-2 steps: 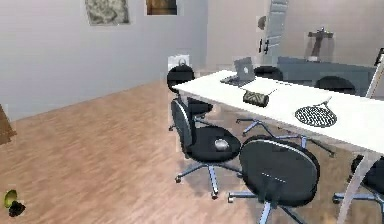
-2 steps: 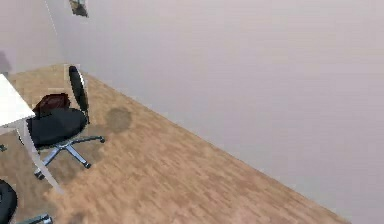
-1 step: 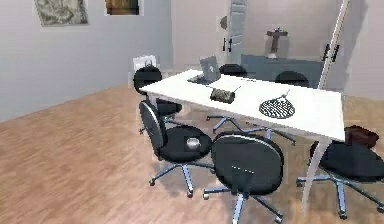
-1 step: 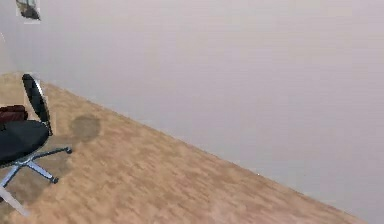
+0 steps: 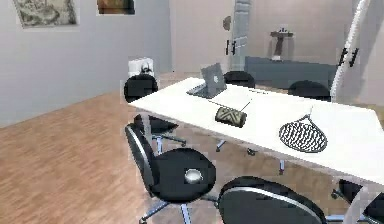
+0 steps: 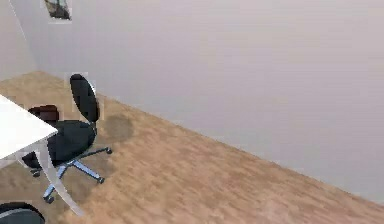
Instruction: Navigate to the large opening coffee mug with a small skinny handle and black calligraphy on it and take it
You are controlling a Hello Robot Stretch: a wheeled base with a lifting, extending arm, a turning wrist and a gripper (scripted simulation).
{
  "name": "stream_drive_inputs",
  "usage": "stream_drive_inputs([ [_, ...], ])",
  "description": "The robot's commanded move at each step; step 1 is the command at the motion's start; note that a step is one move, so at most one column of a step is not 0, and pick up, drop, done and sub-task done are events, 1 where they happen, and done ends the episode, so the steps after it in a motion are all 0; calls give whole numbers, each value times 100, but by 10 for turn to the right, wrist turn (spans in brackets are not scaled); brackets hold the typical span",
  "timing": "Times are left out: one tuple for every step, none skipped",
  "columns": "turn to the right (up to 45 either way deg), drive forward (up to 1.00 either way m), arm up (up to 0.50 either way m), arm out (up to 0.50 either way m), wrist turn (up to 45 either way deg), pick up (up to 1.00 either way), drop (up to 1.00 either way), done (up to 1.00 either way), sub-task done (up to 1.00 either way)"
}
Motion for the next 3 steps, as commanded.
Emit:
stream_drive_inputs([
  [-450, 0, 0, 0, 0, 0, 0, 0, 0],
  [-390, 0, 0, 0, 0, 0, 0, 0, 0],
  [-30, 0, 0, 0, 0, 0, 0, 0, 0],
])
